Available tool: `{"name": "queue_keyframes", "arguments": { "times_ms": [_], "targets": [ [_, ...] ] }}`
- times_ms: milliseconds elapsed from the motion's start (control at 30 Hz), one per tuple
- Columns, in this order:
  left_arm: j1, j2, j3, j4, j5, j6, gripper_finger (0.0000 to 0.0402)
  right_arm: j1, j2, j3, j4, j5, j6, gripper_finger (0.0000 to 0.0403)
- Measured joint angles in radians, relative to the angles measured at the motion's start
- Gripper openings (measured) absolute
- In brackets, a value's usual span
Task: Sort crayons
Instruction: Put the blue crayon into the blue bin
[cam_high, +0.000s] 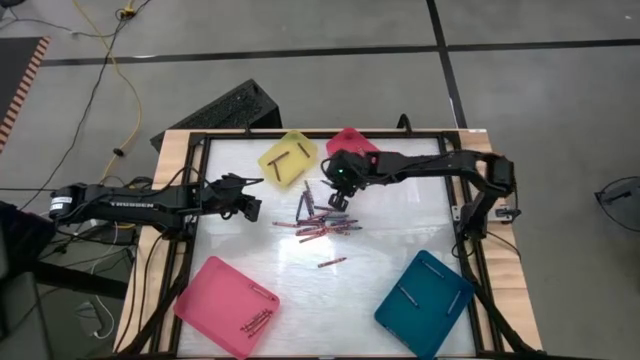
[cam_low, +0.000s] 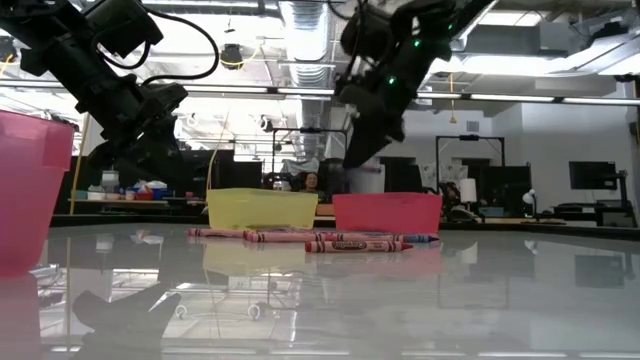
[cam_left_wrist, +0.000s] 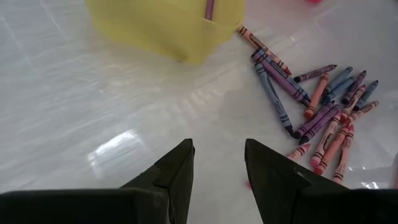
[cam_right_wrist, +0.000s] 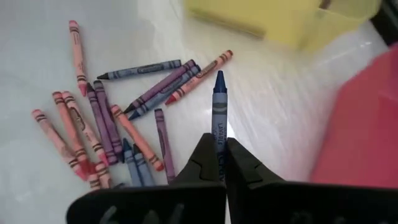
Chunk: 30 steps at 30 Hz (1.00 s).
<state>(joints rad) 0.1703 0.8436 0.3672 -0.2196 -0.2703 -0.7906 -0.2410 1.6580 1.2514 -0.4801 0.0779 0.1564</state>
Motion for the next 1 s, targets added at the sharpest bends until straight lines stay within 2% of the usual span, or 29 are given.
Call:
{"name": "queue_keyframes", "arguments": {
  "times_ms": [200, 367, 567, 1000],
  "targets": [
    [0.000, 0.000, 0.000, 0.000, -0.002, 0.026, 0.0133, 0.056, -0.093, 0.000, -0.109, 0.003, 0.110, 0.0006],
    [0.000, 0.000, 0.000, 0.000, -0.003, 0.026, 0.0133, 0.154, -0.152, 0.000, -0.265, 0.003, 0.293, 0.0006],
    [0.000, 0.000, 0.000, 0.000, 0.007, 0.025, 0.0133, 0.318, -0.198, 0.000, -0.463, 0.002, 0.684, 0.0006],
    [0.000, 0.000, 0.000, 0.000, 0.065, 0.023, 0.0133, 0.687, -0.216, 0.002, -0.665, 0.033, 1.469, 0.0006]
  ]
}}
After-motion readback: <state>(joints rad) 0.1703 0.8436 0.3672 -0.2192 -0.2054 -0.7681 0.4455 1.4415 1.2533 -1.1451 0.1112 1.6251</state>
